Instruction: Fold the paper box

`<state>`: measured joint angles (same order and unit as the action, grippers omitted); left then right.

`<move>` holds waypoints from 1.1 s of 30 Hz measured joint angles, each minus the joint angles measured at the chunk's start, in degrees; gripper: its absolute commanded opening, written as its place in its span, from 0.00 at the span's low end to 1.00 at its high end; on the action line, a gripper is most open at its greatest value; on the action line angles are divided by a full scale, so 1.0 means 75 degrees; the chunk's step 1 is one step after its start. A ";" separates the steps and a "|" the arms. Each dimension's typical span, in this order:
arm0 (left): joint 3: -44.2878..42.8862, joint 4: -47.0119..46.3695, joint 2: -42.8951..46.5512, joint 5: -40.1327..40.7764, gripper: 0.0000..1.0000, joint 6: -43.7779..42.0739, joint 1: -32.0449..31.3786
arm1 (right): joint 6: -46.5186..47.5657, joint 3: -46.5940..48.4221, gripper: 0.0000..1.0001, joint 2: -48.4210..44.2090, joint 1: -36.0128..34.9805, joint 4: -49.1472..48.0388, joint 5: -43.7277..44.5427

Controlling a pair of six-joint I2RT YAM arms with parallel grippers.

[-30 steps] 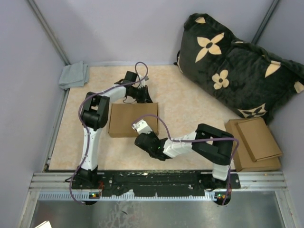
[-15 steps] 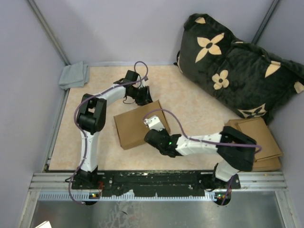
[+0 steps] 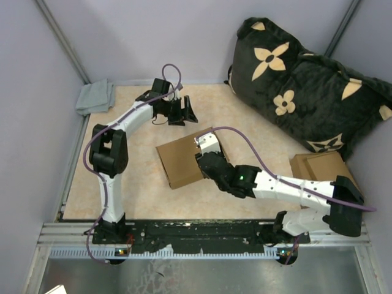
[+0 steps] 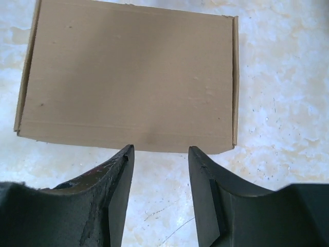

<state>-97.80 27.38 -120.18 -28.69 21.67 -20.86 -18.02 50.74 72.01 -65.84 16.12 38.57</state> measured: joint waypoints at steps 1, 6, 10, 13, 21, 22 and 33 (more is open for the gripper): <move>-0.0061 0.0020 0.0020 0.0003 0.83 0.0000 0.0000 | 0.0003 0.0050 0.47 -0.0052 0.0000 0.0070 -0.0076; -0.0230 0.0163 0.0204 0.0128 0.82 -0.0006 0.0038 | -0.0070 0.0108 0.55 -0.0294 0.0003 0.0525 -0.0291; 0.0522 0.0105 0.1017 0.0638 0.82 -0.0003 0.0143 | -0.0175 0.0268 0.60 -0.0391 0.0306 0.0825 -0.0341; 0.1591 0.0006 0.2075 0.1087 0.82 0.0050 0.0347 | -0.0172 0.0813 0.60 -0.0259 0.1221 0.0982 -0.0842; 0.4039 -0.0152 0.4334 0.1935 0.78 0.0350 0.0734 | -0.0437 0.2984 0.58 0.1897 0.3908 0.1542 -0.1789; 0.4331 -0.0117 0.4538 0.2008 0.77 0.0423 0.0729 | -0.0527 0.3223 0.58 0.2285 0.4112 0.1754 -0.1763; 0.6207 0.0047 0.5138 0.2416 0.74 0.1000 0.0697 | -0.1096 0.2509 0.54 0.3885 0.4441 0.2328 -0.2384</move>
<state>-51.24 27.73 -81.65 -10.57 29.17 -15.64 -26.24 69.56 101.14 -32.53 33.58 20.69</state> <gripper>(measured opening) 0.746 0.554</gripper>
